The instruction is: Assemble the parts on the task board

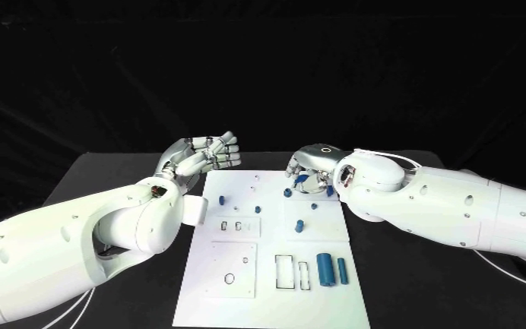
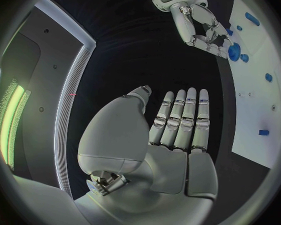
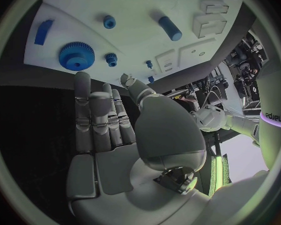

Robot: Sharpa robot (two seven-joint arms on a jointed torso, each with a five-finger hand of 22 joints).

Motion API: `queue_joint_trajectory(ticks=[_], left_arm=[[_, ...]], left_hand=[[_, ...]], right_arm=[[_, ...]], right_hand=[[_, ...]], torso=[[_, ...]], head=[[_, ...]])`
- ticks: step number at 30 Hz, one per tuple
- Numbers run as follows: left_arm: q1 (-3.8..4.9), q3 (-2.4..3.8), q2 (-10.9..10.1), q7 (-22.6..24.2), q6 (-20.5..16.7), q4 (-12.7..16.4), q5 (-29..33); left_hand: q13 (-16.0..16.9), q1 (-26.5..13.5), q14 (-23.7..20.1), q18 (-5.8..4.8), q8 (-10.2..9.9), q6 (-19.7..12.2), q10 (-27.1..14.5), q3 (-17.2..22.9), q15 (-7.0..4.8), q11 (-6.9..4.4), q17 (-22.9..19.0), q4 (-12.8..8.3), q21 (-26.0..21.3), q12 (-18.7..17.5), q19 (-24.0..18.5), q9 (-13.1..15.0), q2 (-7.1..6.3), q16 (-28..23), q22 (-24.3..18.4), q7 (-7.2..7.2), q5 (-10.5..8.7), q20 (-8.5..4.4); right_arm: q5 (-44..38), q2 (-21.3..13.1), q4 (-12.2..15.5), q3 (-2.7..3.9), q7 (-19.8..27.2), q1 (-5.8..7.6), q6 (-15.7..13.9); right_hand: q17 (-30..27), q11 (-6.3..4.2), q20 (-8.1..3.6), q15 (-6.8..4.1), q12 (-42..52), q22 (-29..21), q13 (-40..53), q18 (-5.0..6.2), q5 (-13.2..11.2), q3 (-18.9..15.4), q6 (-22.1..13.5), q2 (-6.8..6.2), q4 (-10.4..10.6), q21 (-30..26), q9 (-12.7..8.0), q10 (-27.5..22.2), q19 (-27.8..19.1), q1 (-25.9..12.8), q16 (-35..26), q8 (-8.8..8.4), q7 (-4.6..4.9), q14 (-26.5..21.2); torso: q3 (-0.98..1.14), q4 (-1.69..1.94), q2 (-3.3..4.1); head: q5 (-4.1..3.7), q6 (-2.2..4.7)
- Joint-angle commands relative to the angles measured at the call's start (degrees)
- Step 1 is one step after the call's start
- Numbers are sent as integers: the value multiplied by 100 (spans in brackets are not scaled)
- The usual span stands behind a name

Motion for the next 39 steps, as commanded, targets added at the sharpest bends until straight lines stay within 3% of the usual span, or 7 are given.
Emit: queue_joint_trajectory(ticks=[1,8,12,18,34,39], left_arm=[[24,10,-43,-39,116,66,17],[55,23,-113,-98,226,59,120],[79,28,-148,-196,407,31,148],[103,30,-192,-278,551,26,163],[157,31,-232,-289,591,50,168],[173,31,-236,-297,597,52,168]], left_hand=[[-8,-2,50,45,-47,18,24,-7,4,25,-8,20,41,-45,52,-10,-8,-51,-13,77,-18,-4],[-11,11,36,46,-90,-11,-7,-1,19,45,-12,4,36,-81,67,-13,1,-87,-27,98,-15,-4],[-14,26,9,41,-145,-65,-68,2,37,68,-16,-8,21,-113,65,-16,6,-130,-47,122,-15,-2],[-14,35,6,40,-152,-73,-76,5,41,72,-16,-14,18,-114,66,-16,8,-137,-51,128,-14,-2],[-14,45,5,40,-156,-75,-81,10,42,75,-16,-21,16,-113,66,-15,13,-142,-54,132,-13,-2],[-14,45,5,40,-156,-75,-81,10,42,75,-16,-21,16,-113,66,-15,13,-142,-54,132,-13,-2]], right_arm=[[-390,45,-39,-3,-153,-10,272],[-451,125,-95,-8,-147,-27,317],[-474,152,-122,-9,-161,-32,348],[-498,185,-166,-10,-183,-37,381],[-509,291,-260,-11,-161,-58,441],[-507,306,-272,-12,-157,-68,463]], right_hand=[[164,2,-5,4,40,164,8,8,24,18,-3,-81,48,125,9,-35,102,12,134,-23,-37,42],[448,5,-2,0,31,462,9,-34,28,54,-10,-115,85,341,12,-84,244,31,377,-27,-39,105],[604,5,-2,2,37,610,13,-53,30,80,-7,-117,104,448,14,-92,313,46,504,-25,-43,141],[750,2,-5,1,48,794,19,-78,35,111,-2,-129,125,581,18,-95,400,62,635,-23,-48,180],[1097,2,-10,0,85,1260,32,-144,44,214,64,-110,197,914,37,-65,622,84,924,2,-33,271],[1145,-7,-15,-6,110,1377,39,-158,48,274,142,-88,226,998,57,-22,669,104,981,35,-33,283]], torso=[[9,2,78],[13,-2,143],[15,9,176],[18,35,213],[13,87,291],[16,98,306]], head=[[-19,-20],[-22,-27],[-4,-8],[-17,-40],[-54,-23],[-38,-49]])
